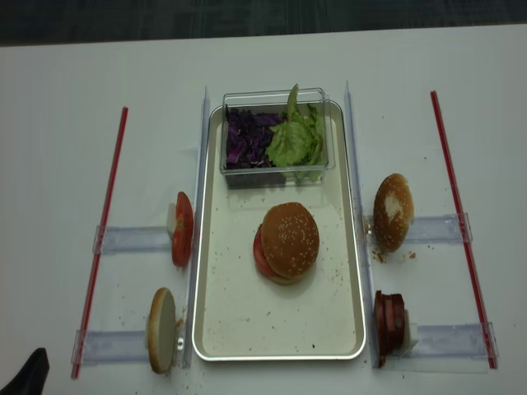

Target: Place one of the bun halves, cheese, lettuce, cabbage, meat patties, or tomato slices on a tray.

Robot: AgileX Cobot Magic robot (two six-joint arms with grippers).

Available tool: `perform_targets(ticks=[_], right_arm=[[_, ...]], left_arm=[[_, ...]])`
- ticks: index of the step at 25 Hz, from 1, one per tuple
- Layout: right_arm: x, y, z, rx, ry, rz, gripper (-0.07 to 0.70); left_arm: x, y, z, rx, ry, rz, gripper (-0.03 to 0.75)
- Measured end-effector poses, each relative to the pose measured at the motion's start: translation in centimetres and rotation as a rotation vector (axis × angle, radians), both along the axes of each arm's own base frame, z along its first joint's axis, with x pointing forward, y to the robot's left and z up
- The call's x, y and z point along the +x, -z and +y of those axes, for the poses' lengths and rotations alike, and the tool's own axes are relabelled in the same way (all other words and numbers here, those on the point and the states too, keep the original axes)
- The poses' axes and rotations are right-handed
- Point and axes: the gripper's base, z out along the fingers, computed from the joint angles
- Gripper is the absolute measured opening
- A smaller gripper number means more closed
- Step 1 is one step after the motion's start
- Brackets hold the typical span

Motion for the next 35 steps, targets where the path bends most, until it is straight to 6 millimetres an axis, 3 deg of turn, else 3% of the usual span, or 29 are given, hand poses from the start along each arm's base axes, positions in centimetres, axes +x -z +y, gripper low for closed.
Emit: perform_targets(ticks=[35], right_arm=[[0.00,0.00,0.00,0.000,0.000,0.000,0.649]], left_arm=[[0.00,0.00,0.00,0.000,0.000,0.000,0.598]])
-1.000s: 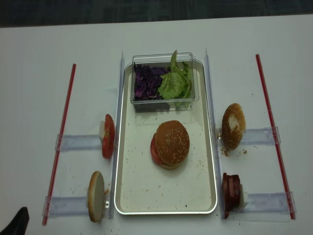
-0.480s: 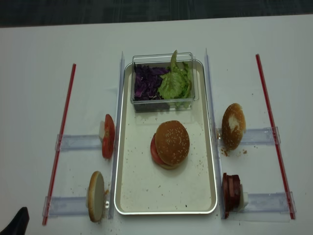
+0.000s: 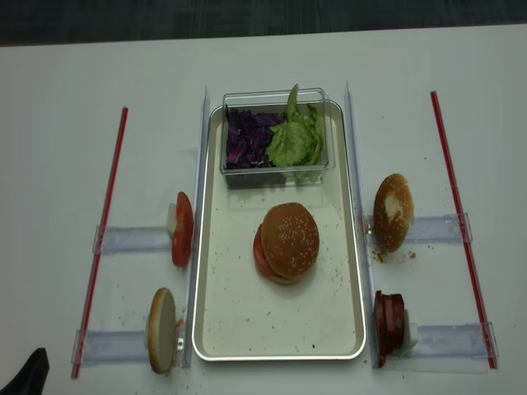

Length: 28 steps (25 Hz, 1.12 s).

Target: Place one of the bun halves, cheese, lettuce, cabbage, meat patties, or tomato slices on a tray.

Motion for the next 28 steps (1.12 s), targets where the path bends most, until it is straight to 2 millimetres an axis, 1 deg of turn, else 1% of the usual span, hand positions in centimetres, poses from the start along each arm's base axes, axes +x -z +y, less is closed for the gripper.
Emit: perform_targets(ticks=[28], right_arm=[[0.00,0.00,0.00,0.005,0.003,0.000,0.648]], left_arm=[[0.00,0.00,0.00,0.000,0.000,0.000,0.598]])
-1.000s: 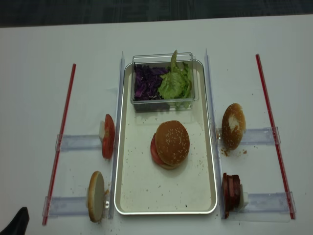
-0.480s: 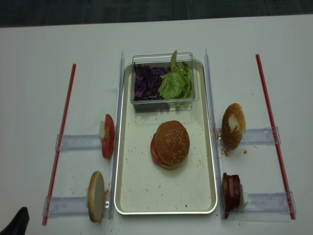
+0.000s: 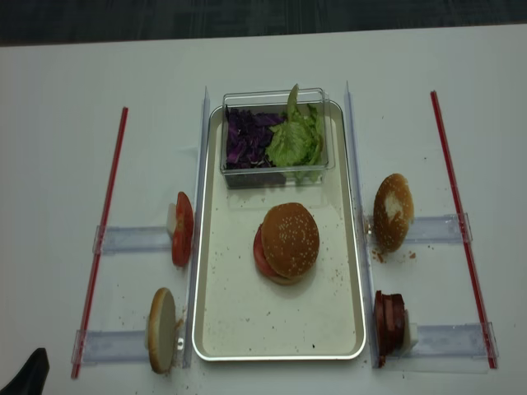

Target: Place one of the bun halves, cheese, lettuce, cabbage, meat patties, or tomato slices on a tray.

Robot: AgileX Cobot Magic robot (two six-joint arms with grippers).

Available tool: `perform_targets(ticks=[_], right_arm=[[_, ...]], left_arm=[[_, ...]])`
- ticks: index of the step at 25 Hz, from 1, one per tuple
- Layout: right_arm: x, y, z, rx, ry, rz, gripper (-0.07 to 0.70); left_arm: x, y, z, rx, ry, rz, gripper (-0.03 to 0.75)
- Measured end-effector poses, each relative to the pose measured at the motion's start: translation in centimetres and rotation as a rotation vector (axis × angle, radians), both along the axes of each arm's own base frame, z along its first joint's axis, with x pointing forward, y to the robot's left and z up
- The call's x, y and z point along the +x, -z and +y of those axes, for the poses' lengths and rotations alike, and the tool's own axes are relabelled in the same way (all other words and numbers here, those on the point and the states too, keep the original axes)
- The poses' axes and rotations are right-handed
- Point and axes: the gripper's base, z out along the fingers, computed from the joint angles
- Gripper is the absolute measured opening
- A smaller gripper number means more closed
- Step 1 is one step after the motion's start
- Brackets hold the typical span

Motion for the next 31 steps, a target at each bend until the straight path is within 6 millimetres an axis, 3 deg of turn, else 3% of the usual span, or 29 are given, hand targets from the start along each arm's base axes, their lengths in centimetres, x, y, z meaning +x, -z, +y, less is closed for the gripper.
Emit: perform_targets(ticks=[31], right_arm=[[0.00,0.00,0.00,-0.002,-0.001,0.000,0.647]], left_arm=[[0.00,0.00,0.00,0.000,0.000,0.000,0.598]])
